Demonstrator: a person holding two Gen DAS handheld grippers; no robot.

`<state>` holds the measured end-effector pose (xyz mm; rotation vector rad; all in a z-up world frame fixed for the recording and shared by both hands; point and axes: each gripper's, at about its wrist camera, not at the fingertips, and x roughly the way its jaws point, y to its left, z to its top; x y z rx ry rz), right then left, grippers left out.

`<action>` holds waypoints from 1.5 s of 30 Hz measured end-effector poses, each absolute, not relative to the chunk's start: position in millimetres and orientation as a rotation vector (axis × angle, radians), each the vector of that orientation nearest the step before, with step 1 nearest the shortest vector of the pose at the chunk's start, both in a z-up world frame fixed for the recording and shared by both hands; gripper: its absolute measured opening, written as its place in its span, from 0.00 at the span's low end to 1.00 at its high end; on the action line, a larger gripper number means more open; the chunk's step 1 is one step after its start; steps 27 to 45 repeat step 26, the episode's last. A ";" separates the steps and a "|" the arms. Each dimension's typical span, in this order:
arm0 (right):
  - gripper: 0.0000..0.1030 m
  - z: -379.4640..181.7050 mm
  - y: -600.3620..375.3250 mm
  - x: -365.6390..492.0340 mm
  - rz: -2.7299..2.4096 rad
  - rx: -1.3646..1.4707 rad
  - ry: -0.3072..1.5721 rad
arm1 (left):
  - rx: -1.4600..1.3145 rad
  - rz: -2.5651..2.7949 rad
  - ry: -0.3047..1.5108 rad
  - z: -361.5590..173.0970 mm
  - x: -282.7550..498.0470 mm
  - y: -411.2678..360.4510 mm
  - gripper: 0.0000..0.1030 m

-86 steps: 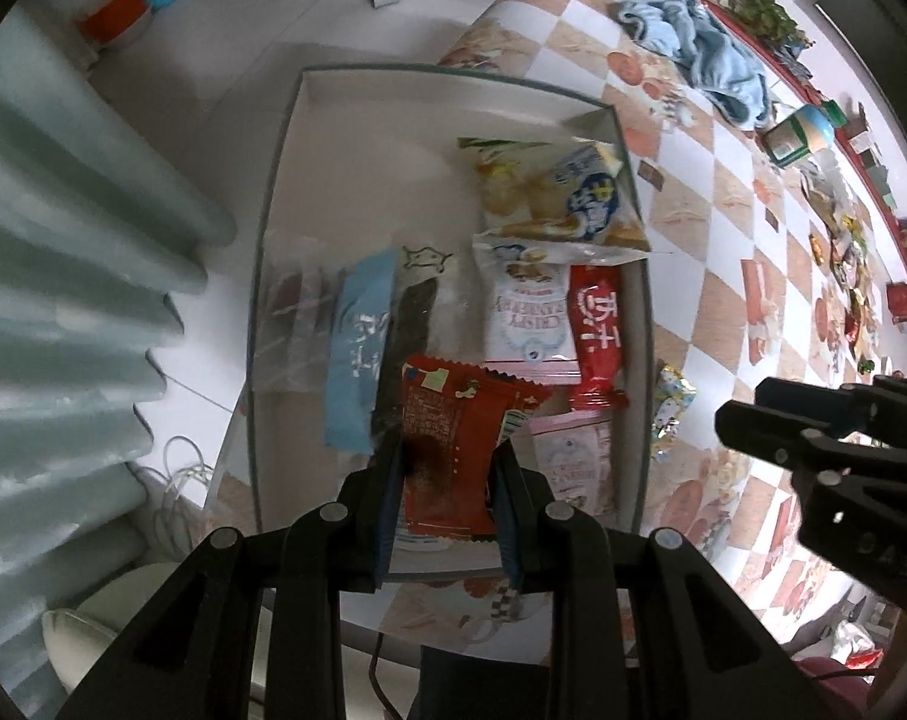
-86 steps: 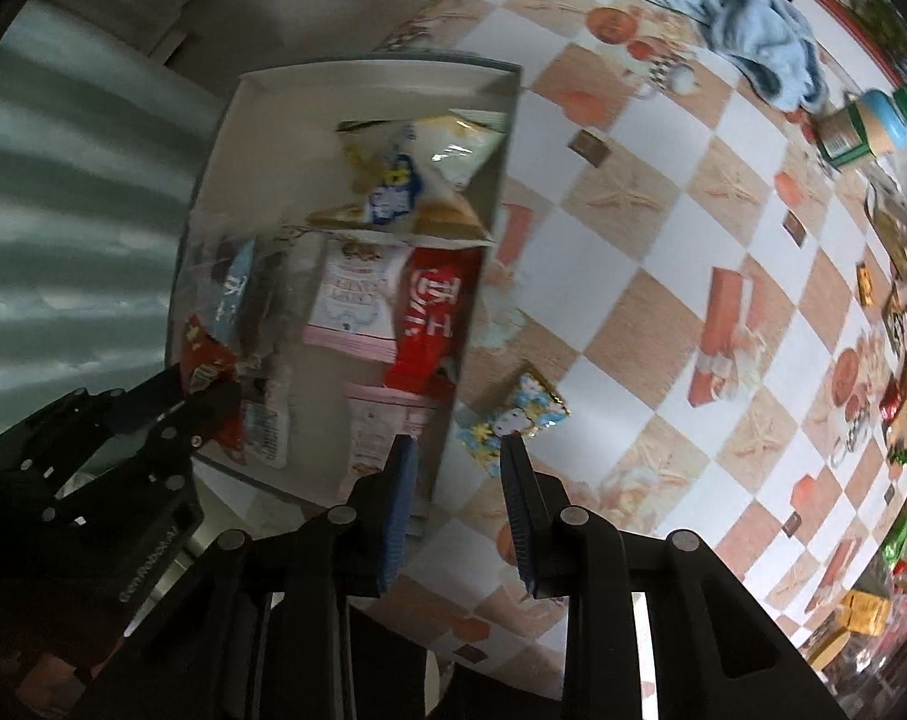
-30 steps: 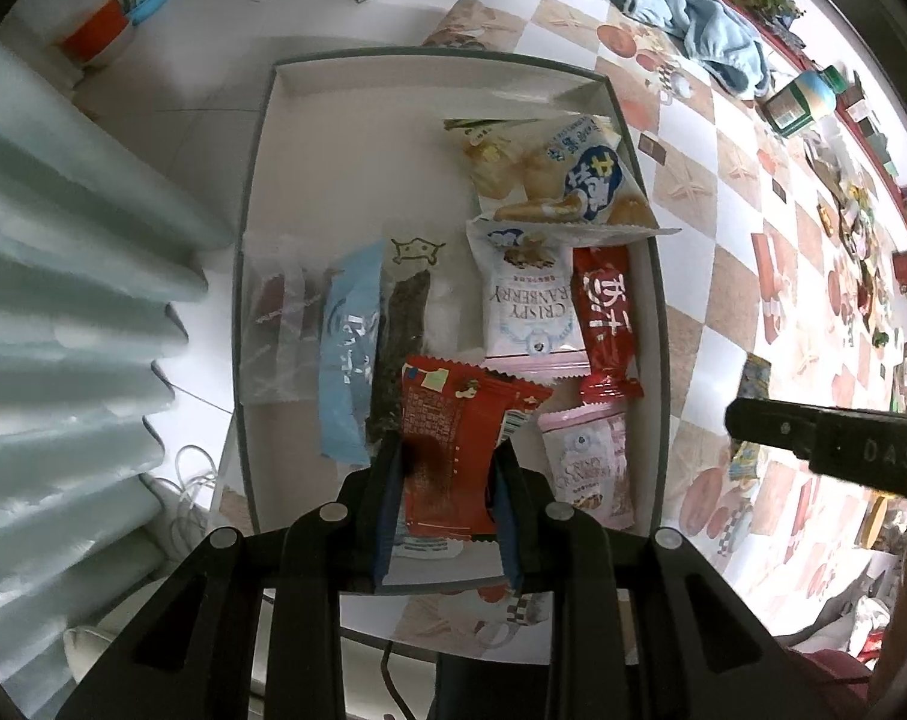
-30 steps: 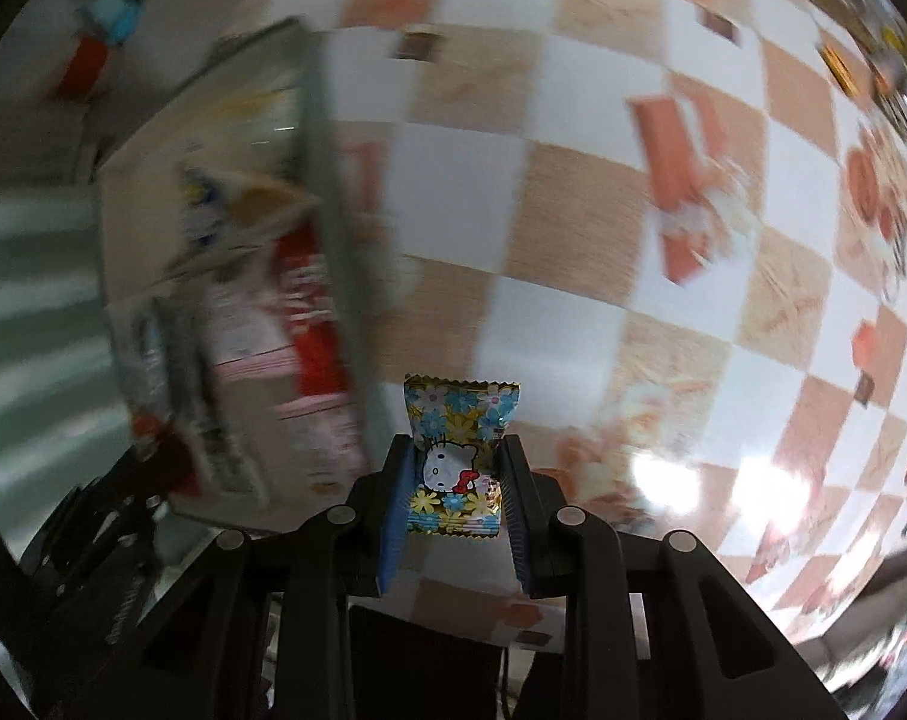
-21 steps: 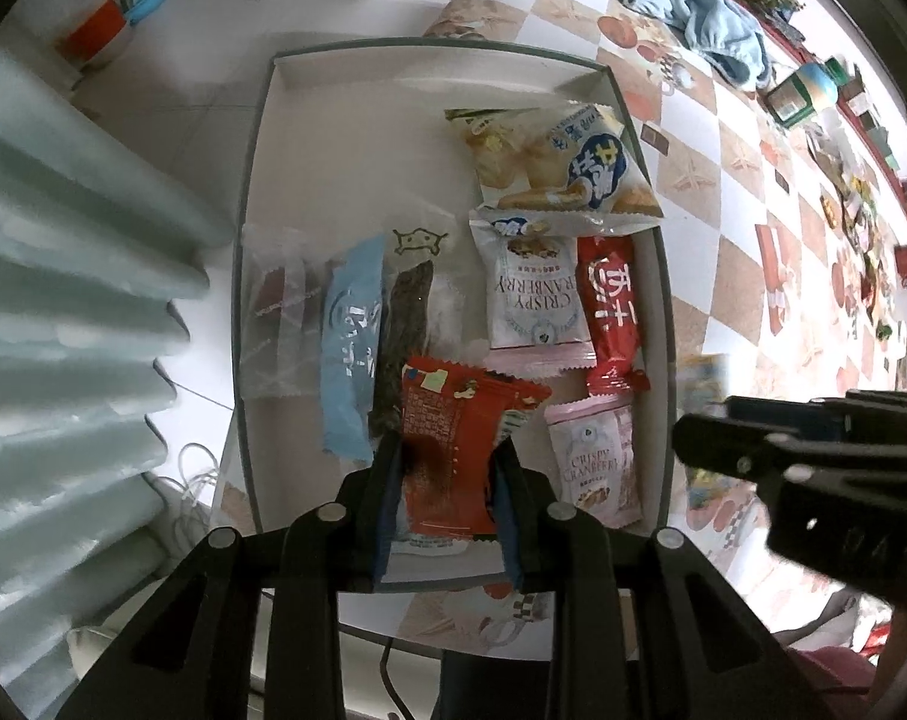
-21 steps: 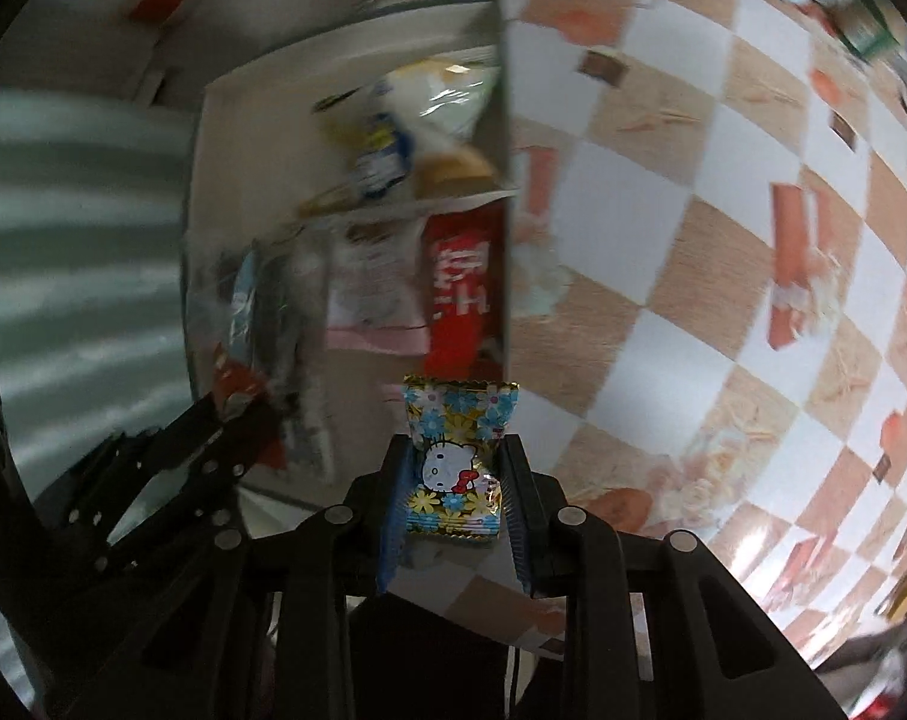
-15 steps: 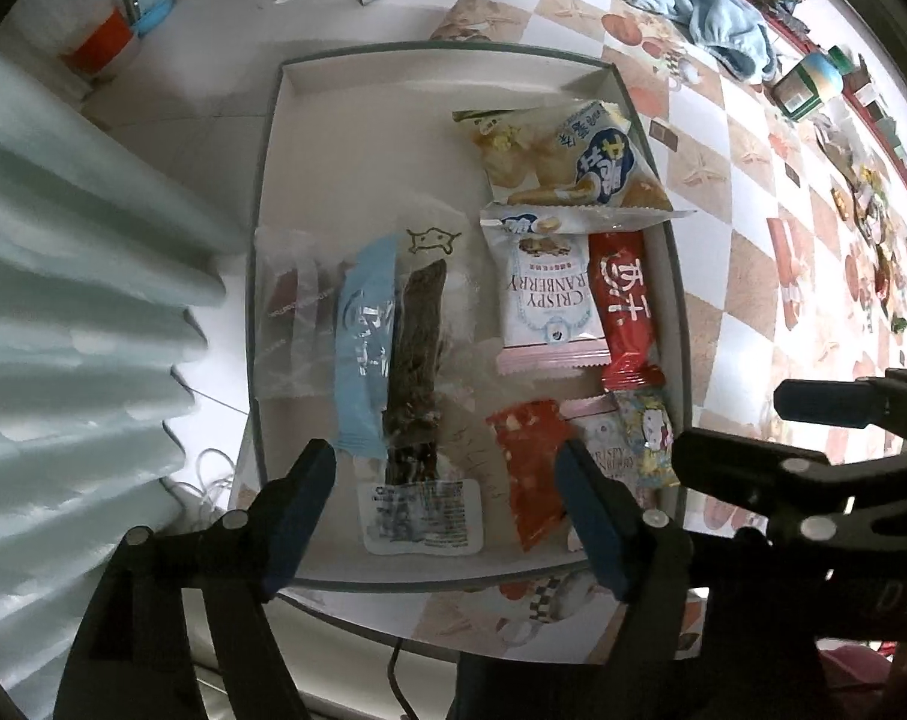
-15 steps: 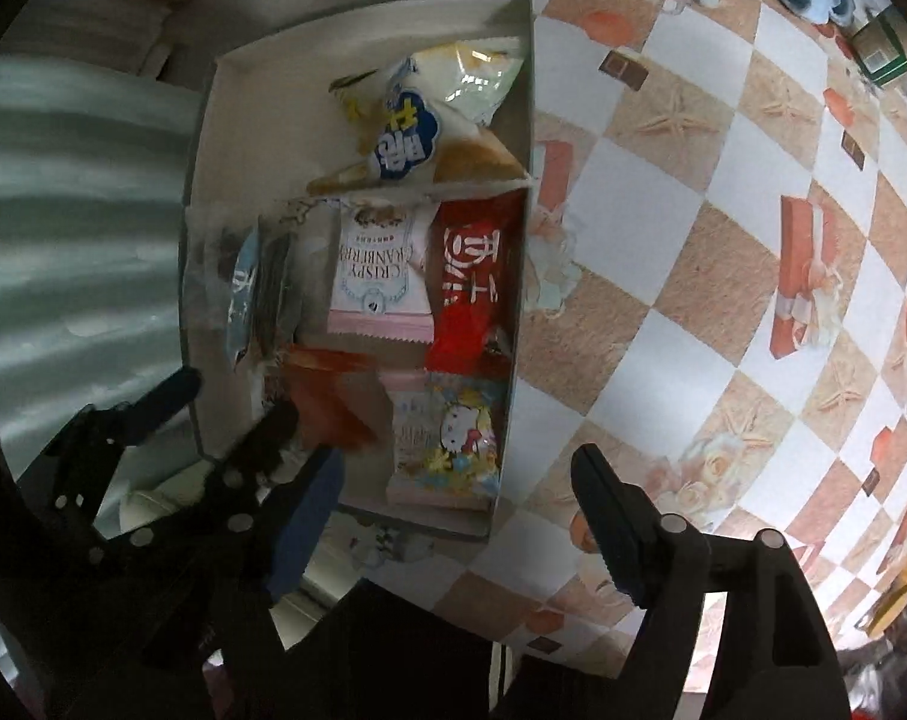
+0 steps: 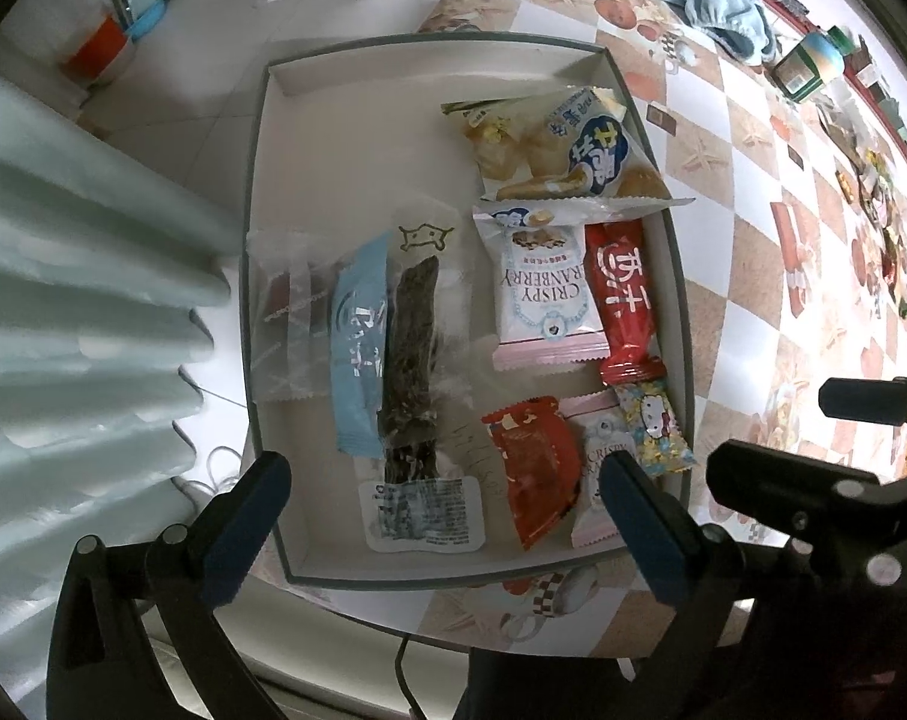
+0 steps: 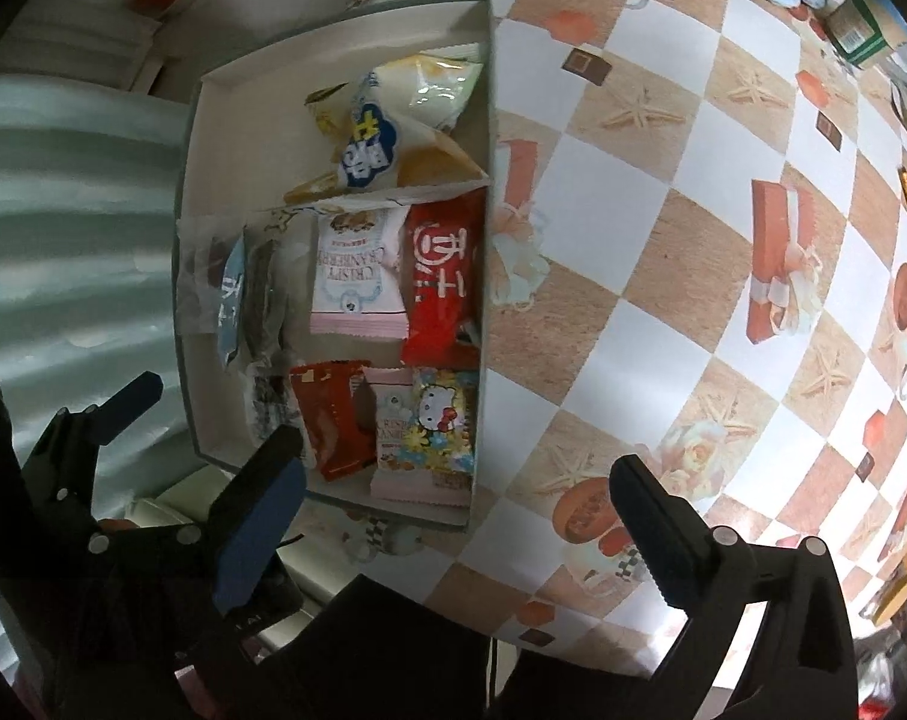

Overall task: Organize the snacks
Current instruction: 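Open both tools to release the red packet and candy in the tray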

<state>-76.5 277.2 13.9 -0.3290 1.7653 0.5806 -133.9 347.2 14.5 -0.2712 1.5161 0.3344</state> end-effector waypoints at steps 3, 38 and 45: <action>0.99 15.2 272.0 -73.9 0.571 -0.329 1.774 | -0.261 0.330 1.516 16.8 -129.9 345.1 1.00; 0.99 46.4 230.6 -53.8 0.540 -0.222 1.752 | -0.169 0.300 1.446 38.0 -97.0 311.7 1.00; 0.99 46.4 230.6 -53.8 0.540 -0.222 1.752 | -0.169 0.300 1.446 38.0 -97.0 311.7 1.00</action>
